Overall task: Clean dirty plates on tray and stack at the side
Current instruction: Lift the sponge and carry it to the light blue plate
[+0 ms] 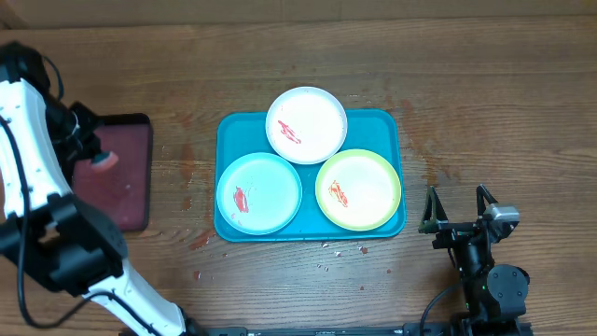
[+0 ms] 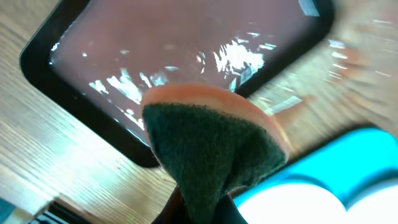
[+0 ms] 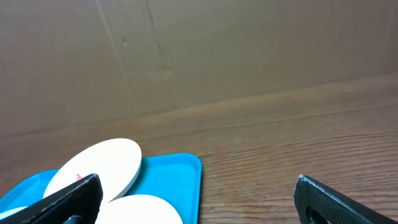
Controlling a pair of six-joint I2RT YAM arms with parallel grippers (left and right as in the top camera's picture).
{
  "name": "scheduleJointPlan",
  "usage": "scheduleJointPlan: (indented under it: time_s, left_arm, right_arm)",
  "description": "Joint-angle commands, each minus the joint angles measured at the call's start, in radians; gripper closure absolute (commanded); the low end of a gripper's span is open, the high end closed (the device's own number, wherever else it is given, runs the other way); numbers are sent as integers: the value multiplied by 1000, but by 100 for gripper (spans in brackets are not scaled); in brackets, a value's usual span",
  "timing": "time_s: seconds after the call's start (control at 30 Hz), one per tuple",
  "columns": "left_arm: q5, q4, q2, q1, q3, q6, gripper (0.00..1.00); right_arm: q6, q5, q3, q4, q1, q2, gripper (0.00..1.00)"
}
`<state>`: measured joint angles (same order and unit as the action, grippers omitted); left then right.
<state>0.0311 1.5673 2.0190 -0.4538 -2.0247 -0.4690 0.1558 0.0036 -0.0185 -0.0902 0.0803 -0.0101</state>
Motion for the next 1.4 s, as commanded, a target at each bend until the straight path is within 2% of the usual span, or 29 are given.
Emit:
scheduleJointPlan:
  time_s: [0.0, 0.2, 0.33, 0.47, 0.57, 0.77, 0.93, 0.97, 1.07, 1.1, 1.13, 1.2, 1.27, 1.37]
  left_arm:
    - [52, 15, -103, 104, -21, 18, 96]
    - [68, 20, -105, 361, 103, 58, 96]
    - [68, -148, -102, 567, 272, 39, 96]
    - [63, -298, -102, 697, 416, -5, 96]
    - [63, -397, -102, 732, 503, -51, 96]
    - [108, -589, -102, 773, 685, -52, 96]
    - [135, -658, -102, 782, 766, -52, 95]
    - [137, -656, -102, 782, 768, -52, 91]
    - [146, -654, -102, 782, 768, -47, 50]
    - [146, -657, -102, 782, 767, -44, 39]
    - [146, -661, -102, 782, 767, -31, 34]
    - [146, -664, -102, 782, 762, -2, 30]
    - [146, -648, -103, 774, 742, -1, 39]
    - [143, -593, -111, 753, 675, 41, 42]
  right_arm:
    - [-4, -5, 11, 6, 5, 7, 0]
    - [-4, -5, 11, 6, 5, 7, 0]
    - [-4, -5, 11, 6, 5, 7, 0]
    - [-4, -5, 11, 6, 5, 7, 0]
    - [-4, -5, 11, 6, 5, 7, 0]
    - [-4, -5, 11, 6, 5, 7, 0]
    - [-4, -5, 11, 6, 5, 7, 0]
    - [-4, -5, 11, 6, 5, 7, 0]
    - [-4, -5, 11, 6, 5, 7, 0]
    - [-4, -5, 11, 6, 5, 7, 0]
    - [-4, -5, 11, 6, 5, 7, 0]
    - [-4, -5, 11, 6, 5, 7, 0]
    - [-4, -5, 11, 6, 5, 7, 0]
    - [-4, -5, 11, 6, 5, 7, 0]
